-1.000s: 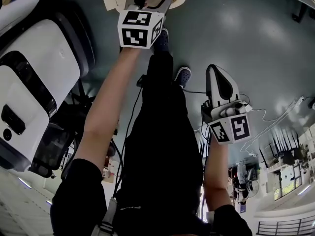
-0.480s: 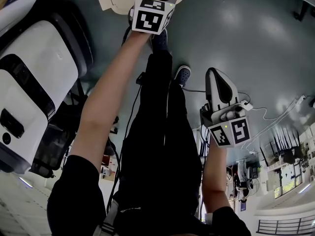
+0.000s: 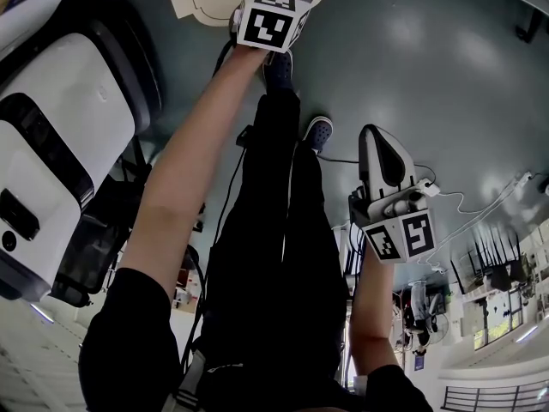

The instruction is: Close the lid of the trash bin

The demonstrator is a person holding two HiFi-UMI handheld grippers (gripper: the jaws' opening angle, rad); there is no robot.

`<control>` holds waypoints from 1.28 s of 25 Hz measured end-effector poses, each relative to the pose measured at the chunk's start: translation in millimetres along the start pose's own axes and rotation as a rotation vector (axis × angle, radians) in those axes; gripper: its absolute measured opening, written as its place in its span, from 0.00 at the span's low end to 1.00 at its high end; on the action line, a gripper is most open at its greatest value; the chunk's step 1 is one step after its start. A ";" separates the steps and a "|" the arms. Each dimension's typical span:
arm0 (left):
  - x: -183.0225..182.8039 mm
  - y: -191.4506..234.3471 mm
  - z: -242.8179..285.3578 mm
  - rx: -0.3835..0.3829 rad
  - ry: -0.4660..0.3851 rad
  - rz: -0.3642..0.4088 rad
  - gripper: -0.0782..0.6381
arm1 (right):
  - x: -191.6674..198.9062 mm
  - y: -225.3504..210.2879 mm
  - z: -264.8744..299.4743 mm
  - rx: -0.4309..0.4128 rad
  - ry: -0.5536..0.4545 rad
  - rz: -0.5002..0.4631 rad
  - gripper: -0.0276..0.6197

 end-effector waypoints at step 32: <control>-55.0 -94.5 -222.5 -0.013 -0.337 0.056 0.45 | -63.0 43.8 -90.2 -0.041 -0.102 -0.156 0.05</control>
Point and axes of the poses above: the fingertips, and each gripper's own axes: z forward along the fingers, y to its left, x out of its underside, the point moved 3 cm from there along -z, backward along the fingers, and after that the axes turned 13 degrees about x, right-handed, at the moved point
